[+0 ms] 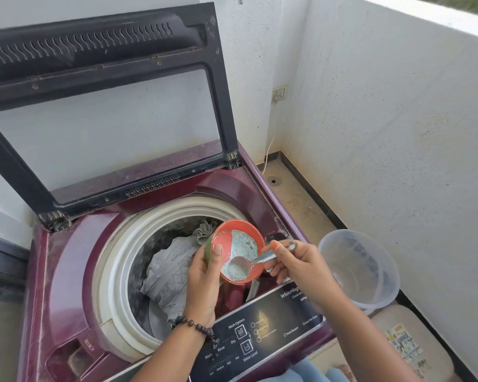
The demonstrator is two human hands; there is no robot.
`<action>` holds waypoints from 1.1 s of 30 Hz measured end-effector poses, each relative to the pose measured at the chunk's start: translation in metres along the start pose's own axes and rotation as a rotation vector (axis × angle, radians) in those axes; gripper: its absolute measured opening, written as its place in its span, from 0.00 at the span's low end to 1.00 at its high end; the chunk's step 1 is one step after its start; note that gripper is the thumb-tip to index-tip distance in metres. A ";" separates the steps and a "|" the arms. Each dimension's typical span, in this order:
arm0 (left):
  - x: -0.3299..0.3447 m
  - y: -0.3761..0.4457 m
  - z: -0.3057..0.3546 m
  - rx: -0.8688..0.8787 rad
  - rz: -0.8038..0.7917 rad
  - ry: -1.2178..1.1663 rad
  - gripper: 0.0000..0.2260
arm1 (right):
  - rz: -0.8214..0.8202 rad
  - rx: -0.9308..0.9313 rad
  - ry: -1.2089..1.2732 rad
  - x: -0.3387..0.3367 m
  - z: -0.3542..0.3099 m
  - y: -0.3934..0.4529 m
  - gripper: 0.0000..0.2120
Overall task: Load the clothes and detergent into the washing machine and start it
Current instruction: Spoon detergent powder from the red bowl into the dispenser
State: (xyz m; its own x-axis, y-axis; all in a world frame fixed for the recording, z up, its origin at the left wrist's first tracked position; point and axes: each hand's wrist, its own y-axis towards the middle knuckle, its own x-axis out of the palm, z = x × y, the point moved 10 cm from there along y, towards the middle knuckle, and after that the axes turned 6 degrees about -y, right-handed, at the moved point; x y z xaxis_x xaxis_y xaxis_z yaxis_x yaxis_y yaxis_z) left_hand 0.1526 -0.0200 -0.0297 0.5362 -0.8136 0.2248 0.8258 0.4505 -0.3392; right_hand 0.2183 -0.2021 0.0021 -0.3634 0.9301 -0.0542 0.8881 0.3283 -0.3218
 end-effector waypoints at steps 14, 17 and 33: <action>0.006 -0.006 0.010 0.097 -0.039 0.066 0.24 | 0.026 0.150 0.444 -0.008 0.010 -0.013 0.13; 0.006 -0.008 0.010 0.090 -0.033 0.079 0.23 | 0.058 0.152 0.493 -0.023 0.009 -0.012 0.12; 0.001 -0.022 0.000 -0.001 0.220 0.093 0.33 | -0.043 0.051 0.422 -0.072 -0.017 0.009 0.11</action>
State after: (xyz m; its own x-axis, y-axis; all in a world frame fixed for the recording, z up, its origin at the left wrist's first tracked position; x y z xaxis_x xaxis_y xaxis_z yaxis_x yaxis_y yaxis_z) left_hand 0.1349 -0.0311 -0.0218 0.6846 -0.7265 0.0602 0.6908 0.6202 -0.3717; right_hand 0.2568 -0.2630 0.0193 -0.2437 0.9051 0.3484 0.8555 0.3699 -0.3625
